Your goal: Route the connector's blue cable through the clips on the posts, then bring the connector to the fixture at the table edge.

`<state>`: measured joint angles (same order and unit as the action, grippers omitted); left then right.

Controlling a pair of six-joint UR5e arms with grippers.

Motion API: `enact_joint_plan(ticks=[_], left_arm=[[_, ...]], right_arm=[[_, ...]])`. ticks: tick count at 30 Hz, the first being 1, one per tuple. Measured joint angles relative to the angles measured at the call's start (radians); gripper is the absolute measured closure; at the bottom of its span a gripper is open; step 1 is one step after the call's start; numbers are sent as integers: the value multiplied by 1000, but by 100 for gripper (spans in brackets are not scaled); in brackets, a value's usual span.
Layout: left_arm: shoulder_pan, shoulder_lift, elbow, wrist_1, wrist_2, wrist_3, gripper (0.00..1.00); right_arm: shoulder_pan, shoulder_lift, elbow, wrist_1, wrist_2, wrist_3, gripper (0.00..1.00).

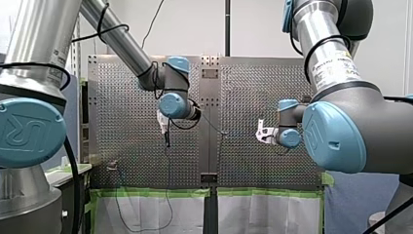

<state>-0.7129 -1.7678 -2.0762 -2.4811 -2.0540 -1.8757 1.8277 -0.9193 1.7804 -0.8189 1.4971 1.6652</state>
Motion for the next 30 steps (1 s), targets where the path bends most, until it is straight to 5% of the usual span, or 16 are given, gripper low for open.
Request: enact_joint_plan(ticks=[19, 30], left_arm=[[-21, 167, -167, 5, -3, 4, 0], [-4, 239, -266, 89, 23, 10, 0]], right_arm=[[-29, -3, -21, 49, 0, 0, 100], [-32, -20, -27, 87, 1, -2, 100]])
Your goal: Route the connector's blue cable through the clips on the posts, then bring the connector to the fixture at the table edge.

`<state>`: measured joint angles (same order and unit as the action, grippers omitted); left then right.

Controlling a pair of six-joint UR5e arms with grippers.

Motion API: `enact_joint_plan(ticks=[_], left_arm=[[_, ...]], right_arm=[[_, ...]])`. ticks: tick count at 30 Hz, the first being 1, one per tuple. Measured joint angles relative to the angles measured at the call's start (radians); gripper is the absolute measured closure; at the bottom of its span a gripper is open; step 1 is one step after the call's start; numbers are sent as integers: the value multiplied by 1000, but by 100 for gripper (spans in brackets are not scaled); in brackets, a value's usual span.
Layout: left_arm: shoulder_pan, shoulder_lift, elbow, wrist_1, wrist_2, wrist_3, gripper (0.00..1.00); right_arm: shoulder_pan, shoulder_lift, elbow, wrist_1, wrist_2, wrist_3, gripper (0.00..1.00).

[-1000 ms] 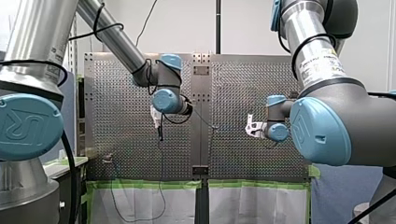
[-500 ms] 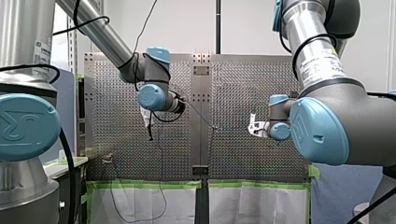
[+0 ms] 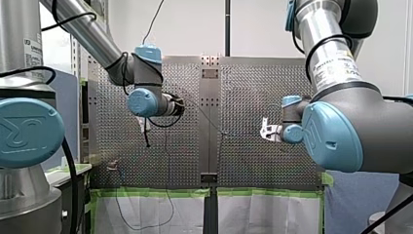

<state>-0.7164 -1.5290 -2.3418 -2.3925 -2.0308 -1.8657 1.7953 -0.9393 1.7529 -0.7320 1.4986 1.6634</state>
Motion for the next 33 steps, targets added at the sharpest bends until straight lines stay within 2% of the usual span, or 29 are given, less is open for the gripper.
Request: enact_joint_plan(ticks=[10, 18, 23, 28, 33], left_arm=[[4, -70, -82, 85, 5, 9, 0], [4, -89, -95, 99, 4, 17, 0], [3, -90, -95, 98, 2, 19, 0], [3, -90, -95, 96, 2, 19, 0], [4, -90, -95, 93, 2, 19, 0]], right_arm=[[-2, -80, 0, 23, -2, 9, 100], [-12, -153, 0, 72, -3, 11, 100], [-30, -194, -3, 109, 1, 9, 100], [-52, -235, -8, 149, 23, 8, 100], [-87, -278, -11, 185, 21, 3, 100]])
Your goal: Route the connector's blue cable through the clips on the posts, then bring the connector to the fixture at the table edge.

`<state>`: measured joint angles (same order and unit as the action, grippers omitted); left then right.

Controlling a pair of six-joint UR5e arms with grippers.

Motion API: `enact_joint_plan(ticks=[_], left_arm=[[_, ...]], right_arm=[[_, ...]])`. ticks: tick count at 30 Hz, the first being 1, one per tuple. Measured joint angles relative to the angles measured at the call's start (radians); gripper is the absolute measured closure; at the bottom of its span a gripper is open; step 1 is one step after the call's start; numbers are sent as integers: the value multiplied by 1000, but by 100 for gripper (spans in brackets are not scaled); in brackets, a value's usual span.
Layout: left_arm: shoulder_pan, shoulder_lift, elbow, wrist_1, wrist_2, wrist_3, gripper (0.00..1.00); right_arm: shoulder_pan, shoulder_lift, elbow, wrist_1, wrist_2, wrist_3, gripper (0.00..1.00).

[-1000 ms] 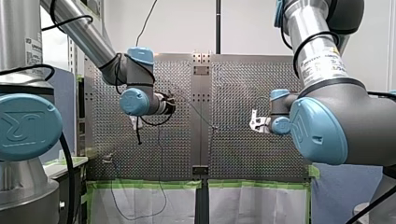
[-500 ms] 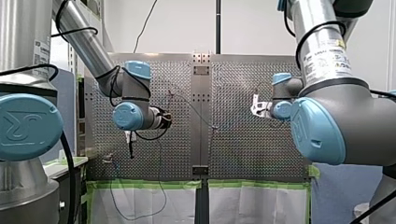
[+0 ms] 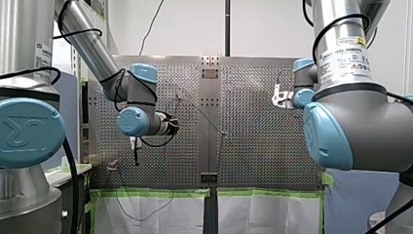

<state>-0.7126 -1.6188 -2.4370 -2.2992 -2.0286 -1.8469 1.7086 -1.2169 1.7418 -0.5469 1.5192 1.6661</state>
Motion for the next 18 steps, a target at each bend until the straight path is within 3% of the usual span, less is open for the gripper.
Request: enact_joint_plan(ticks=[6, 11, 18], left_arm=[[1, 0, 1, 0, -1, 0, 0], [0, 0, 1, -2, 0, 0, 0], [-2, 0, 1, -2, 0, 0, 0]], right_arm=[[-54, -43, -26, 38, -30, -15, 100], [-95, -31, -62, 78, -56, -43, 100], [-117, -23, -74, 113, -85, -58, 100]])
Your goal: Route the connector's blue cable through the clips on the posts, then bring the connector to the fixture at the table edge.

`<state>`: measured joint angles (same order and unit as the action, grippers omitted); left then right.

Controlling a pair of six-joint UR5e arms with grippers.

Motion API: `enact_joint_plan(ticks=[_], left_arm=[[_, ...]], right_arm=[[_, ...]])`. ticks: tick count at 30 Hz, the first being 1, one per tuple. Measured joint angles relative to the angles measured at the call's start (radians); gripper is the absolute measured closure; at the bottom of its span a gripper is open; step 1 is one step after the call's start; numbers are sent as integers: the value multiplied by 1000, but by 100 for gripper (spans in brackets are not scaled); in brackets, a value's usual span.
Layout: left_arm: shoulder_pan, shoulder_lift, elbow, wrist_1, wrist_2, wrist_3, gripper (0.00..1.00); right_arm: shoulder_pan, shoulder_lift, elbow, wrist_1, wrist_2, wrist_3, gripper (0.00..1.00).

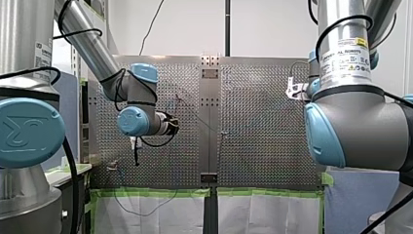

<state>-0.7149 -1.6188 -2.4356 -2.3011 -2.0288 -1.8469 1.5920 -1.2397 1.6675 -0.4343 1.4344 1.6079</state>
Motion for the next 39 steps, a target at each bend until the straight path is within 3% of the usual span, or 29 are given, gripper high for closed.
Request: enact_joint_plan(ticks=[13, 20, 24, 31, 35, 39], left_arm=[[1, 0, 0, 0, -1, 0, 0], [-1, 0, 0, 0, -1, 0, 0], [-1, 0, 0, 0, -1, 0, 0], [0, 0, 0, 0, -1, -1, 0], [2, 0, 0, 0, -1, -2, 0], [3, -1, 0, 0, -1, -3, 0]], right_arm=[[-53, 7, -20, 35, -108, -23, 100], [-79, 35, -71, 75, -175, -57, 100], [-92, 55, -88, 73, -214, -69, 100], [-106, 90, -94, 43, -280, -67, 100], [-113, 96, -95, 18, -319, -54, 100], [-122, 98, -102, 10, -338, -44, 100]])
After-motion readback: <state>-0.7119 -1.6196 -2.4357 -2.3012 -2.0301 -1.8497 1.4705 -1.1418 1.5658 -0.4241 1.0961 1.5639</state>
